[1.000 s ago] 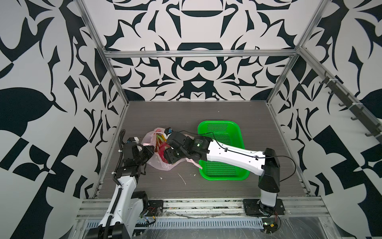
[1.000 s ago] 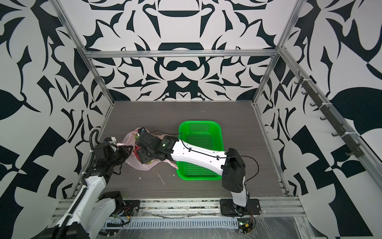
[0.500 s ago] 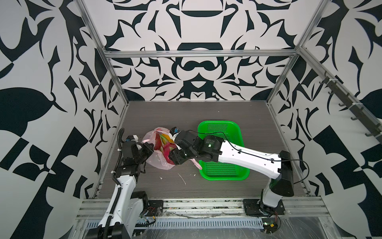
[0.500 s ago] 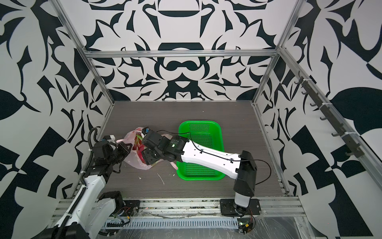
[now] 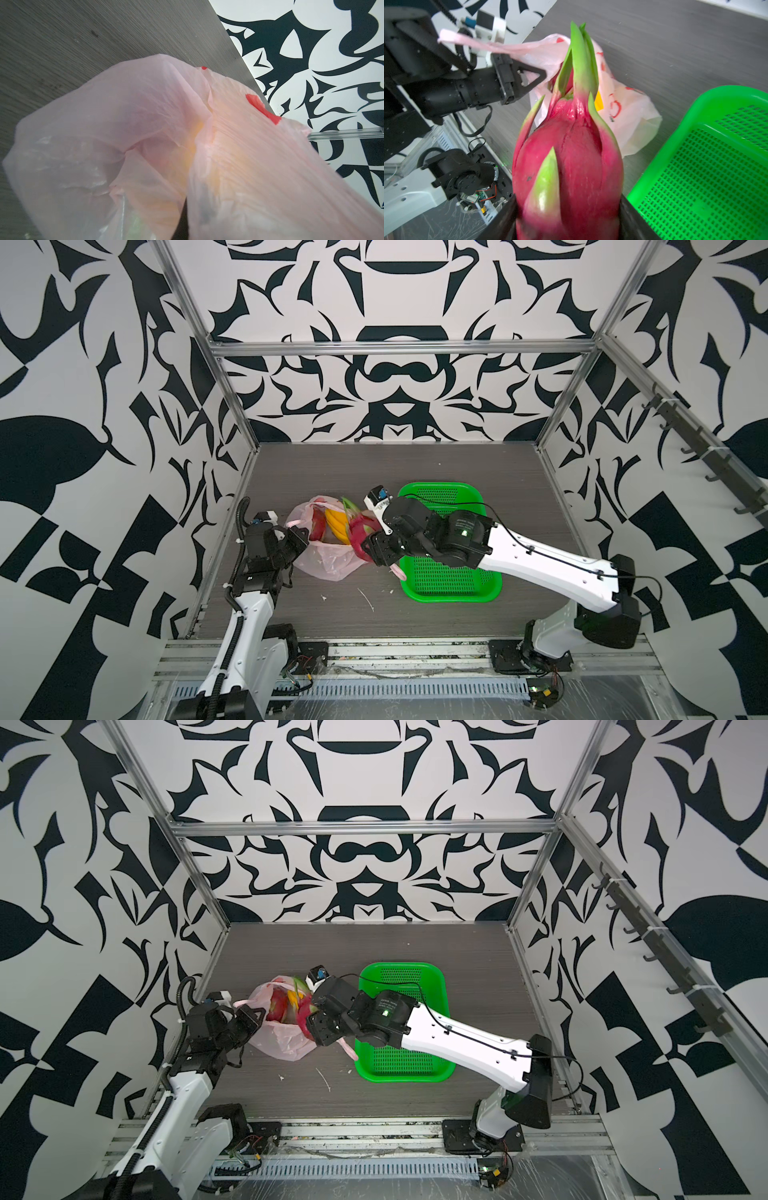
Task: Untie the knot of the plastic bag and take out the fruit
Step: 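Lift the dragon fruit out of the bag with the right gripper toward the green basket, then lower the dragon fruit into the green basket and open the right gripper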
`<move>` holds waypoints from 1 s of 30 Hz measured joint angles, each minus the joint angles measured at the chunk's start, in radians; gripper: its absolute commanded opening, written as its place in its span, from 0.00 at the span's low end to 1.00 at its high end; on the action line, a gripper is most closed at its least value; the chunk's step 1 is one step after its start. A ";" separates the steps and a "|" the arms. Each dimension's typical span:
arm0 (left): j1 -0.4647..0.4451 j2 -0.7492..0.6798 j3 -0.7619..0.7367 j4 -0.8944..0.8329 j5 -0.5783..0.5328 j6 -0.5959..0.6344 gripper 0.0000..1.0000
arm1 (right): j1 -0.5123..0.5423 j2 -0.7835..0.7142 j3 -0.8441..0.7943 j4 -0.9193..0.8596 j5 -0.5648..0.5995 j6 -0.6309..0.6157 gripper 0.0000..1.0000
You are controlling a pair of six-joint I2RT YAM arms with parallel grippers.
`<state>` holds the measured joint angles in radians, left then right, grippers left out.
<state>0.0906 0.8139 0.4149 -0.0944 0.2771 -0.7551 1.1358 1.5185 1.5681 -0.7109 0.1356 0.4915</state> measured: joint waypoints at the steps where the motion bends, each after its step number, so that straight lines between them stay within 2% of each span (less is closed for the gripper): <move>1: 0.000 0.000 0.001 0.000 0.000 0.003 0.00 | -0.013 -0.015 -0.010 -0.002 0.003 0.000 0.23; 15: 0.000 -0.001 0.006 -0.005 0.002 0.050 0.00 | -0.233 -0.172 -0.168 -0.006 0.022 -0.005 0.21; 22: 0.000 0.002 0.006 -0.005 0.009 0.077 0.00 | -0.330 -0.185 -0.245 0.013 0.016 -0.001 0.21; 30: 0.000 0.005 0.006 -0.002 0.012 0.096 0.00 | -0.391 -0.182 -0.318 0.069 -0.001 0.020 0.21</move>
<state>0.0906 0.8192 0.4210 -0.0967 0.2893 -0.6590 0.7452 1.3369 1.2503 -0.6422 0.1349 0.5117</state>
